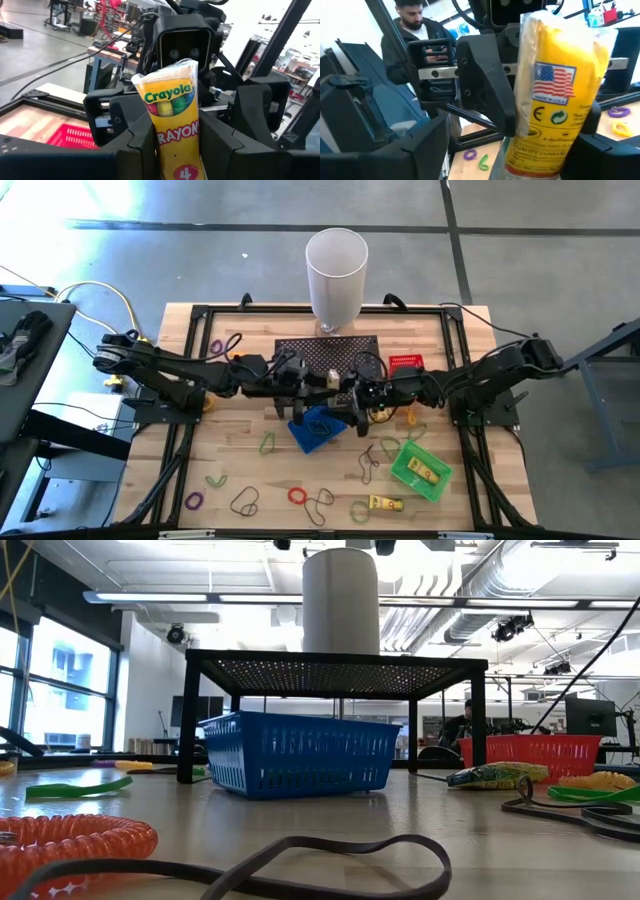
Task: Pick & Place Office Desk Supplies
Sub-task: Put the yellow crayon box into the green bin
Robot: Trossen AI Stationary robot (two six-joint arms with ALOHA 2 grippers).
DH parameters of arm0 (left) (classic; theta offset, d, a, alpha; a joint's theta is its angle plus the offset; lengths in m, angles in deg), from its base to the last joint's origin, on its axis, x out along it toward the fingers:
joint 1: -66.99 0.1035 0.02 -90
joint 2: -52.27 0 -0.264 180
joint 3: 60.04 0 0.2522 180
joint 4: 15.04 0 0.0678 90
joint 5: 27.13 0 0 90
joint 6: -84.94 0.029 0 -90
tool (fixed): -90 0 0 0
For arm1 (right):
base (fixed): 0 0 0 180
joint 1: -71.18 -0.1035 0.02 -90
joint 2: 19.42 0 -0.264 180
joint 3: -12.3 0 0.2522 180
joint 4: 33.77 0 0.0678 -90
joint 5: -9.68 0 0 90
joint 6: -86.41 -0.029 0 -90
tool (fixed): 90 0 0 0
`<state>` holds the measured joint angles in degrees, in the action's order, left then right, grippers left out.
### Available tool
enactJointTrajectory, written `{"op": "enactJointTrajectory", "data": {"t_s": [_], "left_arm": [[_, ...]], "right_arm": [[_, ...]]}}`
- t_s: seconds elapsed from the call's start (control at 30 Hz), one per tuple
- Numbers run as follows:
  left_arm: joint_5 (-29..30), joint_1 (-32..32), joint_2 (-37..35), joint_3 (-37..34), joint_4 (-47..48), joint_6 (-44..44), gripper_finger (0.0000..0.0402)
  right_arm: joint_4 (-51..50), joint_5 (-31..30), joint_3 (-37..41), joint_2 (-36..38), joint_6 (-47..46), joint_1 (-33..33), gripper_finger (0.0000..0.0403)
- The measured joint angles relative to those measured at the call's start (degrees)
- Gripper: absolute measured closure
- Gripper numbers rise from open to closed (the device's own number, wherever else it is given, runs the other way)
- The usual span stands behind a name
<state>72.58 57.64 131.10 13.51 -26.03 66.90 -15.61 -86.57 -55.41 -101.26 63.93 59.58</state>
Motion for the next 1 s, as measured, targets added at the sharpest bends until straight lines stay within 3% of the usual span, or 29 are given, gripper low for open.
{"op": "enactJointTrajectory", "data": {"t_s": [0.73,0.87,1.0], "left_arm": [[-2.15,-1.36,0.02,0.00,0.06,-1.96,0.0289],[-2.15,-1.34,0.03,0.00,0.06,-2.12,0.0289],[-2.17,-1.34,0.04,0.00,0.06,-2.86,0.0289]], "right_arm": [[-1.68,0.38,0.02,-0.02,-1.27,-1.17,0.0109],[-1.70,0.39,0.02,-0.02,-1.45,-1.17,0.0136],[-1.70,0.34,0.02,-0.02,-1.69,-1.59,0.0194]]}}
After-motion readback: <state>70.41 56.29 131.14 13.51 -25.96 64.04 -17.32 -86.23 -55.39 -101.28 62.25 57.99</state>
